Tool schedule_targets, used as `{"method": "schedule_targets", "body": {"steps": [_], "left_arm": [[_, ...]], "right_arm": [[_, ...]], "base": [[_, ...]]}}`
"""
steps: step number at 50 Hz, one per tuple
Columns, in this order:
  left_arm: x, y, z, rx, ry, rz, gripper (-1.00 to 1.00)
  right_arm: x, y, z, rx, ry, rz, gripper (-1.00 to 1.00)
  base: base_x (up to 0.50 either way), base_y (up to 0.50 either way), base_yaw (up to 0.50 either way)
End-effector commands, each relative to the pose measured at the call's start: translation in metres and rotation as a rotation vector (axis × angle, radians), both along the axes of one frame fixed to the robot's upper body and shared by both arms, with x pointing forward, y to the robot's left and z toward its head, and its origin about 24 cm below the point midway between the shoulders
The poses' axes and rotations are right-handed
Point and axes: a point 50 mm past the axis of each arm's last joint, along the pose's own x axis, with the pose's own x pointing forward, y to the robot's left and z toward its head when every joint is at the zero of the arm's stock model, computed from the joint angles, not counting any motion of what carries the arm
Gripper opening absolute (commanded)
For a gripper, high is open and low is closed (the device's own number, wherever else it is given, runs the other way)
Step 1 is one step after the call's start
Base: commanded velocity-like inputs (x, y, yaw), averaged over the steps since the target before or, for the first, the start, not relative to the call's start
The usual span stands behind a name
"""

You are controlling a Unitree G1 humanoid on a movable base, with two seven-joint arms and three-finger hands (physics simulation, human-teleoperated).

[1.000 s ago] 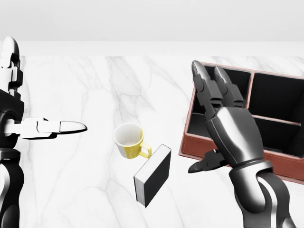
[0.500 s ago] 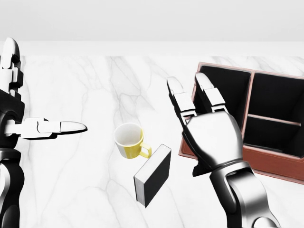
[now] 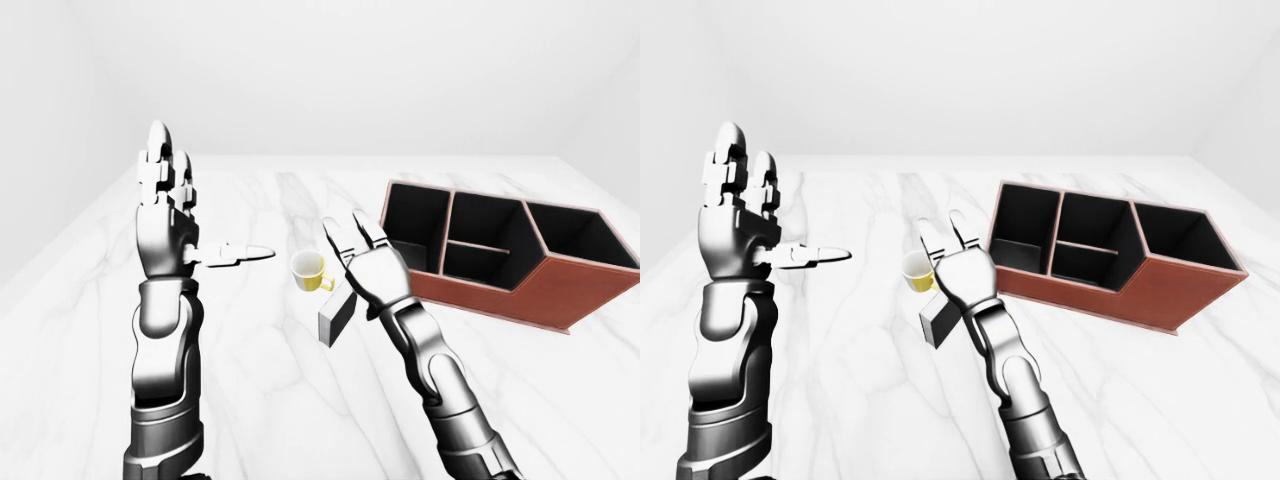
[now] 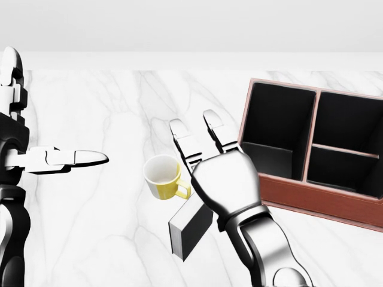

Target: Pick up the book and place it in the caddy.

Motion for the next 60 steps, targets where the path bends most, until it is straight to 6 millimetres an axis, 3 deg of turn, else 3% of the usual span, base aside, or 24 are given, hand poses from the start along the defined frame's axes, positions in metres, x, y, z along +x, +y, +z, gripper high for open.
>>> {"method": "schedule_targets", "body": {"steps": [1,16,44,60], "left_arm": [[0.001,0.001,0.000,-0.005,0.002,0.007,1.00],[0.003,0.003,-0.001,-0.006,0.009,0.018,1.00],[0.005,0.003,-0.005,0.007,0.028,0.028,1.00],[0.005,0.004,-0.005,0.002,0.031,0.031,1.00]], "right_arm": [[0.010,0.023,-0.019,-0.080,0.010,0.044,1.00],[0.016,0.037,-0.047,-0.176,0.029,0.079,1.00],[0.042,0.042,-0.085,-0.252,0.060,0.122,1.00],[0.043,0.040,-0.109,-0.307,0.085,0.164,1.00]], "base": [[0.00,0.00,0.00],[0.00,0.00,0.00],[0.00,0.00,0.00],[0.00,0.00,0.00]]}}
